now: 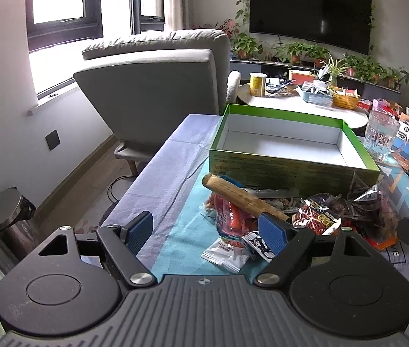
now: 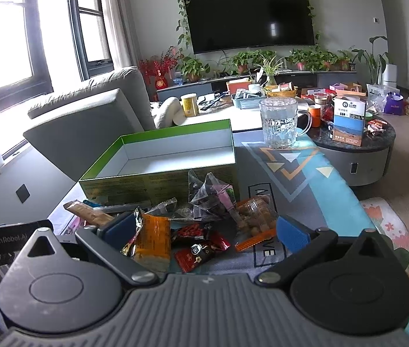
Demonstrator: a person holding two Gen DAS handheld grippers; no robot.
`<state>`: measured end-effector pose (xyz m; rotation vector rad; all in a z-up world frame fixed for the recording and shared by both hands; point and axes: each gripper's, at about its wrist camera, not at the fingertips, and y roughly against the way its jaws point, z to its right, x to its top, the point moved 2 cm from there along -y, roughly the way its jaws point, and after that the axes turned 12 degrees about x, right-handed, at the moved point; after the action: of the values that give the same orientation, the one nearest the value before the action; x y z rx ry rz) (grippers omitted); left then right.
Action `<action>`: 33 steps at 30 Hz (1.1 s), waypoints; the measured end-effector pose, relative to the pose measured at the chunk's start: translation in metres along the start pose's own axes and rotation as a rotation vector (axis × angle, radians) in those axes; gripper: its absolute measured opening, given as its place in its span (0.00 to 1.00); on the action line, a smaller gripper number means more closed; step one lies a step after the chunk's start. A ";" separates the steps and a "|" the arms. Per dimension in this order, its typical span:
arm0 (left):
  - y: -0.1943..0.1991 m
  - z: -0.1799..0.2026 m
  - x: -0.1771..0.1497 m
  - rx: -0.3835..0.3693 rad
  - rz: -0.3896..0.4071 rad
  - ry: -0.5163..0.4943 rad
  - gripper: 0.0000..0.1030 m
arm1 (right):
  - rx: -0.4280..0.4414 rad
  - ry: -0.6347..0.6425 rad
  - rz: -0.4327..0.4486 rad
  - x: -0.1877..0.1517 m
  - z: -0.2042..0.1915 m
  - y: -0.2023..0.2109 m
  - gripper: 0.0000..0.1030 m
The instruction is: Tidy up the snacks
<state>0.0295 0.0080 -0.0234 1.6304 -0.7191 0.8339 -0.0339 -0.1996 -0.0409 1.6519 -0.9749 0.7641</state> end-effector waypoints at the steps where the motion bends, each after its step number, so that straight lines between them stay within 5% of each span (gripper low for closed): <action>1: 0.000 0.000 0.000 0.002 0.001 0.004 0.76 | -0.001 -0.001 -0.001 0.000 0.000 0.000 0.40; 18: -0.002 -0.007 0.002 0.011 -0.007 0.025 0.76 | 0.060 0.068 -0.020 -0.007 -0.010 0.000 0.40; 33: 0.008 -0.024 0.003 0.036 0.016 0.060 0.76 | 0.326 0.252 -0.150 -0.037 -0.039 -0.001 0.40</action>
<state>0.0204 0.0301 -0.0133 1.6266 -0.6788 0.9081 -0.0511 -0.1530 -0.0624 1.8275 -0.5635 1.0401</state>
